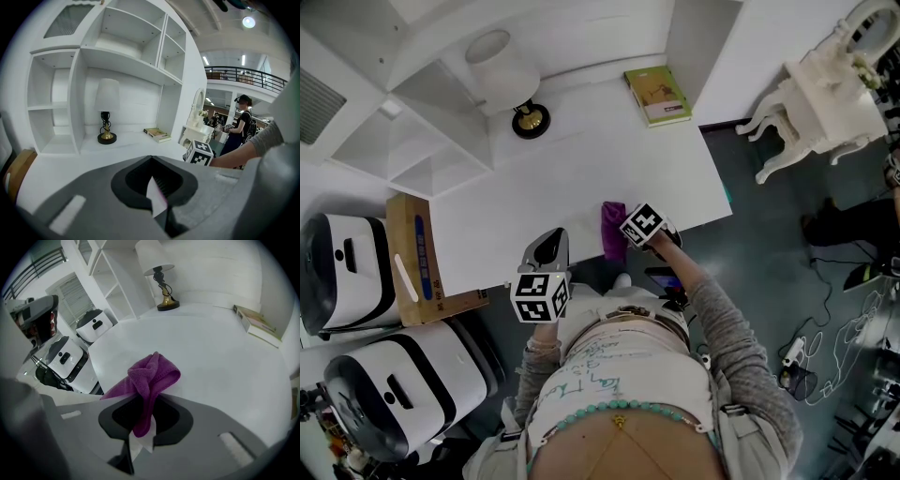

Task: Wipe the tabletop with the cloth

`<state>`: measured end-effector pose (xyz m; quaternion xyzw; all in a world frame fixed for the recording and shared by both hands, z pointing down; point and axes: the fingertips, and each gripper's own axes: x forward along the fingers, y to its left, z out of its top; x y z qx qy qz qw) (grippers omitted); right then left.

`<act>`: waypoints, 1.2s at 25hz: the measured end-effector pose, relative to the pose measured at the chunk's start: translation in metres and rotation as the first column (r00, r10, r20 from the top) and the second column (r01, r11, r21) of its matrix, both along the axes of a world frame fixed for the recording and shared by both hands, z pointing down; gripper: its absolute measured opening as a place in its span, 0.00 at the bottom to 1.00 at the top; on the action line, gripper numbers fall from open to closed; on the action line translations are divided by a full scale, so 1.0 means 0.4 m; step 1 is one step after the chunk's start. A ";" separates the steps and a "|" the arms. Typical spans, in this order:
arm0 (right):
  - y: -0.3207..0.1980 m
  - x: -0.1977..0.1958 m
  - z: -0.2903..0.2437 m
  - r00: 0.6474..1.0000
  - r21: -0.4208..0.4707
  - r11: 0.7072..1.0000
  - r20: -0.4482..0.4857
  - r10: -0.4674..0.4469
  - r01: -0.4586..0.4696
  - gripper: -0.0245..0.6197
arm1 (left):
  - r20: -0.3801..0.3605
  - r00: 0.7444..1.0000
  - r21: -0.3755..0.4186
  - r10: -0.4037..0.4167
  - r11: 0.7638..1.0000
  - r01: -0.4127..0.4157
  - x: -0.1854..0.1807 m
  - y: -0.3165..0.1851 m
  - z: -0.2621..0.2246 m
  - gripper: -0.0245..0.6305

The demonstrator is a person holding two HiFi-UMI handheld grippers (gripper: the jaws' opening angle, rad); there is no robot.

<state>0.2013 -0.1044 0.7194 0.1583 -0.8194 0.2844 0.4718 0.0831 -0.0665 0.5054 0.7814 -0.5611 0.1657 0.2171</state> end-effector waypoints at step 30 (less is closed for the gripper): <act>-0.048 0.167 0.009 0.997 0.012 0.997 -0.029 0.076 -0.076 0.18 | 0.008 1.000 -0.005 -0.004 1.000 0.004 0.006 -0.012 0.005 0.04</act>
